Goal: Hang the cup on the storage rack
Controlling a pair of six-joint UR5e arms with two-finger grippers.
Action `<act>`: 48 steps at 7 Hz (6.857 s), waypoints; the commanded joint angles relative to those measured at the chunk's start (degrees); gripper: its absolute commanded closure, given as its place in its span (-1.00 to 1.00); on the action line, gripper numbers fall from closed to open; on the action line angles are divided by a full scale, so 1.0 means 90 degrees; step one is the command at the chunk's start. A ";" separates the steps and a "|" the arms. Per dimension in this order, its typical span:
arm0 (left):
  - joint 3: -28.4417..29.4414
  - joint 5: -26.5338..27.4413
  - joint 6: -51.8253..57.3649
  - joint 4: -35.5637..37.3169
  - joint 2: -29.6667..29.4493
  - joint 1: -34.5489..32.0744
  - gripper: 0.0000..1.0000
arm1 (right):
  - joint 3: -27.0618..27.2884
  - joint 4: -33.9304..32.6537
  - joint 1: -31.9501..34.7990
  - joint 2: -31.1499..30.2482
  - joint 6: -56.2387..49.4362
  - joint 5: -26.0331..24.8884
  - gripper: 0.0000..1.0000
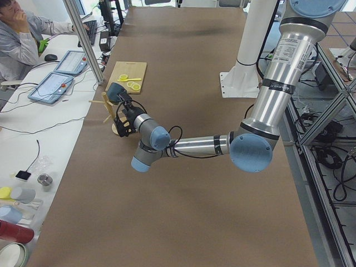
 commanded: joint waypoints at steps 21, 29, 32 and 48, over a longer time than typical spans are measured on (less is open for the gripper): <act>-0.3887 -0.3223 1.3018 1.3299 0.2544 -0.2027 -0.95 | -0.0445 -0.0017 0.0110 -0.0206 -0.0147 -0.0159 -1.00; -0.4054 -0.2910 1.3265 1.3626 0.2965 -0.1948 -0.95 | -0.0554 -0.1833 0.0169 0.0595 -0.0118 -0.0052 -1.00; -0.4092 -0.2950 1.3294 1.3596 0.2877 -0.1938 -0.95 | -0.0837 -0.1775 0.0169 0.0712 -0.0137 -0.0022 -1.00; -0.4025 -0.2960 1.3265 1.4202 0.2721 -0.1948 -0.95 | -0.0779 -0.1814 0.0139 0.0722 -0.0616 0.0183 -1.00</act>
